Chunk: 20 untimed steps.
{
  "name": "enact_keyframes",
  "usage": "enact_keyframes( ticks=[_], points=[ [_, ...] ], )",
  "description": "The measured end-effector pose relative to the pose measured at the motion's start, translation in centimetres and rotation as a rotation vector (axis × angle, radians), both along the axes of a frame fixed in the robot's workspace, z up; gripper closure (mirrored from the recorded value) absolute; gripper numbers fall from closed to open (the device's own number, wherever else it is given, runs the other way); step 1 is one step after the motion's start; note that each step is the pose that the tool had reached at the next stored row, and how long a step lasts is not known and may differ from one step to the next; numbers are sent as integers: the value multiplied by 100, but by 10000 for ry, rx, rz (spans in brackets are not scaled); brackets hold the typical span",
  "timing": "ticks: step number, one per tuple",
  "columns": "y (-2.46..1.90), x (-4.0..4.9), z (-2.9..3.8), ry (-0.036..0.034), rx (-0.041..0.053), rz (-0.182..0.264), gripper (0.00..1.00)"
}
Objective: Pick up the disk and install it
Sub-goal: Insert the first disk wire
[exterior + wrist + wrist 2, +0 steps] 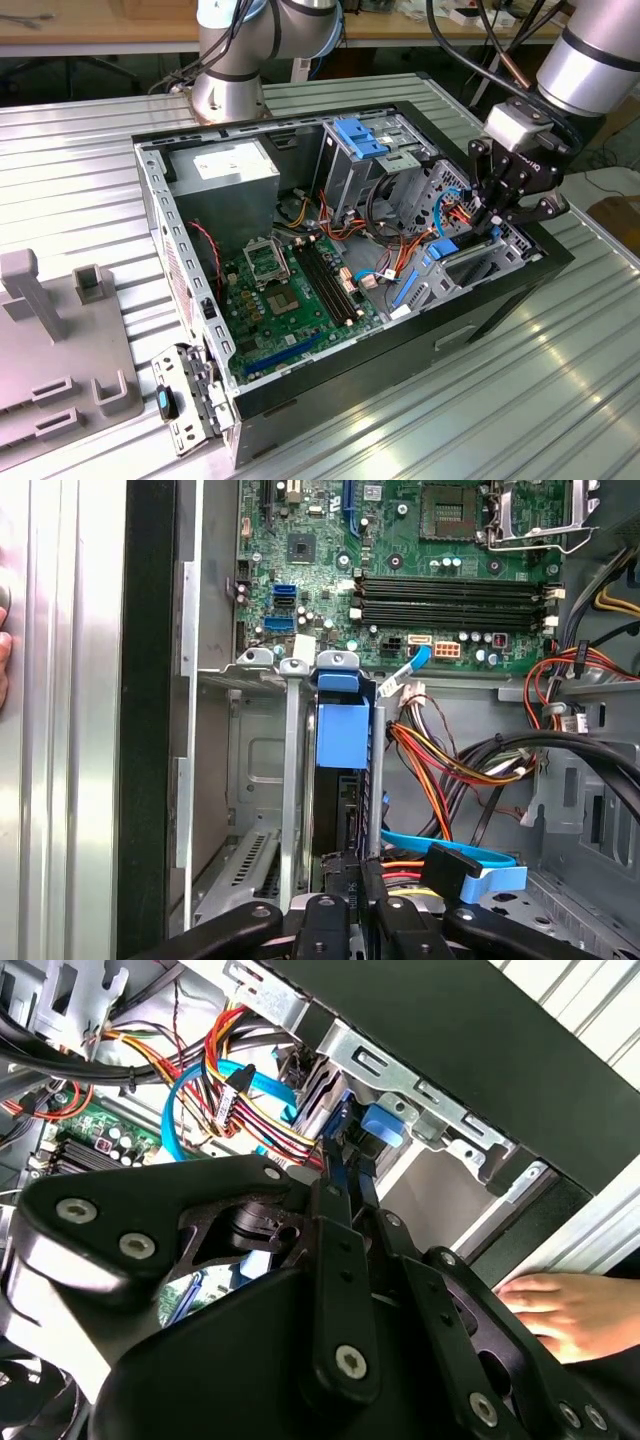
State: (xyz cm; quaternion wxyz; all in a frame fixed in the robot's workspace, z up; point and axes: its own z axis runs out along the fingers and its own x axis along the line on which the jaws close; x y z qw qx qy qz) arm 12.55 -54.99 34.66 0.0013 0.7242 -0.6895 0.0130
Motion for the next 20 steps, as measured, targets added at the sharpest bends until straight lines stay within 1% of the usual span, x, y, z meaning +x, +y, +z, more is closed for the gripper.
enact_keyframes(
  ticks=[4,6,10,12,13,14,15,19,20],
  points=[
    [0,-6,-1,0,2,-27,83],
    [0,-8,-1,0,11,-353,83],
    [-3,-8,23,0,30,-447,83],
    [-17,-8,24,2,107,-479,83],
    [-29,-8,24,4,200,-493,83],
    [-38,-8,20,6,272,-500,83],
    [-38,-8,17,6,291,-500,83],
    [-39,-9,-5,7,313,-501,83],
    [-39,-9,-9,7,334,-501,83]
  ],
)
